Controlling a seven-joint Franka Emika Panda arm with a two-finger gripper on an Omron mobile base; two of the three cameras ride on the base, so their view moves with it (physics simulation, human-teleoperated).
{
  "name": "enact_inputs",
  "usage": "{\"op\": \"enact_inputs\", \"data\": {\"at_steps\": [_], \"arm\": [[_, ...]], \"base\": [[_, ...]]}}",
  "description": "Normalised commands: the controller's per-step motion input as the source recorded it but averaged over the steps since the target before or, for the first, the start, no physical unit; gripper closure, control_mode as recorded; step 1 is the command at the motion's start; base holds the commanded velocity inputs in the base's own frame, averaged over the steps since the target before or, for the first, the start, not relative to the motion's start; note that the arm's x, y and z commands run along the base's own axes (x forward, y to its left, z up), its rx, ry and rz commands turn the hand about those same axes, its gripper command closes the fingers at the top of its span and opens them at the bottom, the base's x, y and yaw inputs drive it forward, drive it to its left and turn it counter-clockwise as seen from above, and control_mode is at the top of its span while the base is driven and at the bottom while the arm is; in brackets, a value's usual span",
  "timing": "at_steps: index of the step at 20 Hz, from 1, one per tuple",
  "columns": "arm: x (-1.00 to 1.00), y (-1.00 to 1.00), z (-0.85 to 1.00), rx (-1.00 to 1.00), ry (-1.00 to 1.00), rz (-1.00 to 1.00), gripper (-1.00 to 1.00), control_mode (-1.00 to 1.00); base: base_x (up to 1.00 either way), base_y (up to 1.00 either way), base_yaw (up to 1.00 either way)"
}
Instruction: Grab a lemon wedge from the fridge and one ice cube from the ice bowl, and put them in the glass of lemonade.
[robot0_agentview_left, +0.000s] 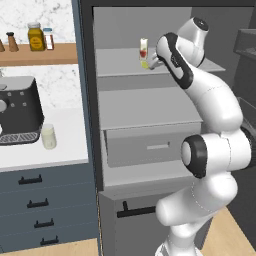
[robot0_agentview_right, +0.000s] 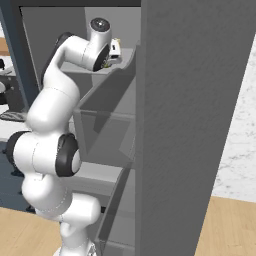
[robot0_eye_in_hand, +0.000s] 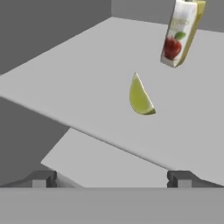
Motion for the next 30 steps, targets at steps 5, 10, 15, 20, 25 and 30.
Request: {"op": "enact_inputs", "data": {"at_steps": [5,10,15,20,25,30], "arm": [[0.31,0.0,-0.05,-0.02,0.0,0.03,-1.0,-1.0],[0.36,0.0,-0.04,-0.02,0.0,0.02,-1.0,-1.0],[0.34,0.0,-0.08,-0.02,0.0,0.02,-1.0,-1.0],[0.3,0.0,-0.06,-0.02,0.0,0.0,-1.0,-1.0],[0.21,0.0,-0.02,-0.02,0.0,0.0,-1.0,-1.0],[0.16,0.01,-0.01,-0.03,0.0,0.0,-1.0,-1.0]], "base": [[0.0,0.0,0.0],[0.0,0.0,0.0],[0.0,0.0,0.0],[0.0,0.0,0.0],[0.0,0.0,0.0],[0.0,0.0,0.0]]}}
